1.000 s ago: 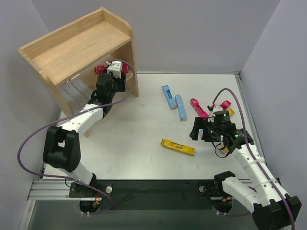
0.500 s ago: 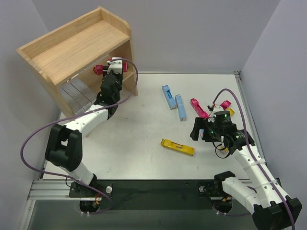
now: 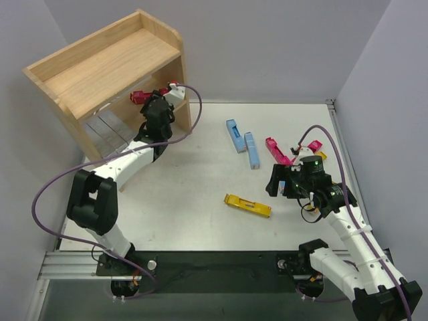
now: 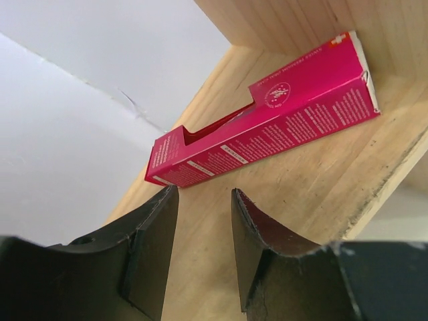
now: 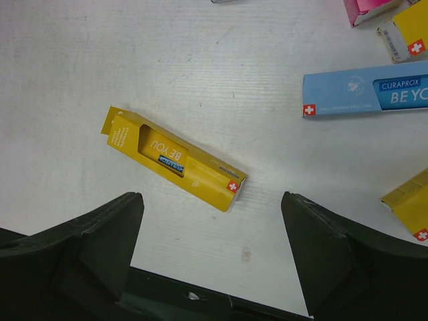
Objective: Place and organize the toothpastes onto the shelf
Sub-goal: Adjust the toothpaste on the shelf.
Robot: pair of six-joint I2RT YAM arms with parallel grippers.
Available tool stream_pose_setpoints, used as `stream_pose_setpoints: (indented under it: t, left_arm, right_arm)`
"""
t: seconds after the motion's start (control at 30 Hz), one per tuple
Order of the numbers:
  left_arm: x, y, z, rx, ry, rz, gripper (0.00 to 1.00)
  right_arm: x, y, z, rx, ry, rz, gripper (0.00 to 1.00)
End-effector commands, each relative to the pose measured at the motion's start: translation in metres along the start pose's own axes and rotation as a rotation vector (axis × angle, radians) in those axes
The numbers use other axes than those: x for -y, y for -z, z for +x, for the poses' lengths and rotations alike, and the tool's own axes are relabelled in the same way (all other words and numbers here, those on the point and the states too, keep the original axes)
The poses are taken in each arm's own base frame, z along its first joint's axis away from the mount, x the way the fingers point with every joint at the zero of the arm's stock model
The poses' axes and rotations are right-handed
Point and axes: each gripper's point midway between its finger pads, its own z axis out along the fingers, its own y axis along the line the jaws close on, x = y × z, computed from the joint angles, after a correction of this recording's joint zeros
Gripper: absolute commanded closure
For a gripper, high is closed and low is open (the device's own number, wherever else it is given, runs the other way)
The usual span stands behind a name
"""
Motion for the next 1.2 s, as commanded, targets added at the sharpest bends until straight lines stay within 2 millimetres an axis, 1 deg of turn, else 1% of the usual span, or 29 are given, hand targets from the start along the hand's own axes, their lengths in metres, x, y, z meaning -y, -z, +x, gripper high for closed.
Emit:
stream_pose_setpoints:
  t: [0.0,0.07,0.13,0.2,0.23,0.3,0.33,0.37,0.47,0.5,0.57,0.6,0.67,0.83,0.9,0.93,1.0,1.07,1.1,1.13,1.17]
  left_arm:
    - [0.000,-0.006,0.000,-0.083,-0.237,0.054,0.52]
    - [0.001,-0.009,0.004,-0.115,-0.288,0.063,0.52]
    - [-0.003,-0.010,0.005,-0.144,-0.356,0.061,0.51]
    - [0.000,-0.014,0.012,-0.174,-0.410,0.068,0.51]
    - [-0.003,-0.015,0.009,-0.182,-0.436,0.063,0.51]
    - [-0.002,-0.017,0.012,-0.202,-0.474,0.067,0.51]
    - [-0.006,-0.019,0.006,-0.197,-0.483,0.055,0.51]
    - [-0.004,-0.018,0.014,-0.229,-0.519,0.070,0.51]
    - [-0.011,-0.020,0.014,-0.258,-0.556,0.057,0.51]
    - [-0.010,-0.018,0.017,-0.277,-0.579,0.069,0.51]
    - [-0.015,-0.016,0.014,-0.289,-0.586,0.064,0.51]
    - [-0.015,-0.013,0.019,-0.316,-0.613,0.075,0.51]
    - [-0.016,-0.009,0.023,-0.342,-0.627,0.089,0.51]
    - [-0.032,-0.009,0.027,-0.386,-0.643,0.060,0.51]
    - [-0.035,-0.013,0.031,-0.396,-0.641,0.056,0.53]
    - [-0.039,-0.014,0.031,-0.402,-0.646,0.049,0.54]
    - [-0.040,-0.018,0.035,-0.415,-0.652,0.047,0.54]
    - [-0.038,-0.024,0.036,-0.409,-0.641,0.053,0.54]
    - [-0.041,-0.028,0.039,-0.413,-0.637,0.050,0.55]
    - [-0.043,-0.031,0.036,-0.410,-0.630,0.045,0.57]
    - [-0.043,-0.036,0.038,-0.414,-0.632,0.039,0.57]
  right_arm:
    - [0.005,0.001,0.002,-0.005,0.009,0.019,0.12]
    - [0.004,0.001,0.001,-0.004,0.009,0.017,0.12]
    - [0.004,0.001,0.001,-0.004,0.009,0.018,0.12]
    - [0.005,0.001,0.000,-0.002,0.008,0.020,0.12]
    - [0.005,0.001,0.000,-0.002,0.009,0.021,0.12]
    - [0.005,0.002,0.000,0.000,0.008,0.021,0.12]
    - [0.005,0.001,0.000,-0.003,0.008,0.022,0.12]
    - [0.006,0.001,0.000,0.000,0.008,0.025,0.12]
    - [0.007,0.002,0.000,0.002,0.008,0.029,0.12]
    - [0.007,0.002,0.001,0.002,0.006,0.031,0.12]
    - [0.008,0.002,-0.001,0.005,0.008,0.033,0.12]
    - [0.008,0.002,0.000,0.003,0.009,0.036,0.12]
    - [0.008,0.002,-0.001,0.002,0.007,0.038,0.12]
    - [0.008,0.001,-0.001,-0.003,0.008,0.038,0.12]
    - [0.008,0.001,-0.002,-0.003,0.010,0.038,0.12]
    - [0.008,0.001,-0.003,0.001,0.007,0.039,0.12]
    - [0.008,0.001,-0.002,-0.002,0.009,0.040,0.12]
    - [0.008,0.002,-0.003,0.002,0.008,0.039,0.12]
    - [0.008,0.001,-0.002,0.001,0.009,0.039,0.12]
    - [0.008,0.001,-0.002,0.001,0.007,0.039,0.12]
    - [0.008,0.002,-0.002,0.002,0.008,0.039,0.12]
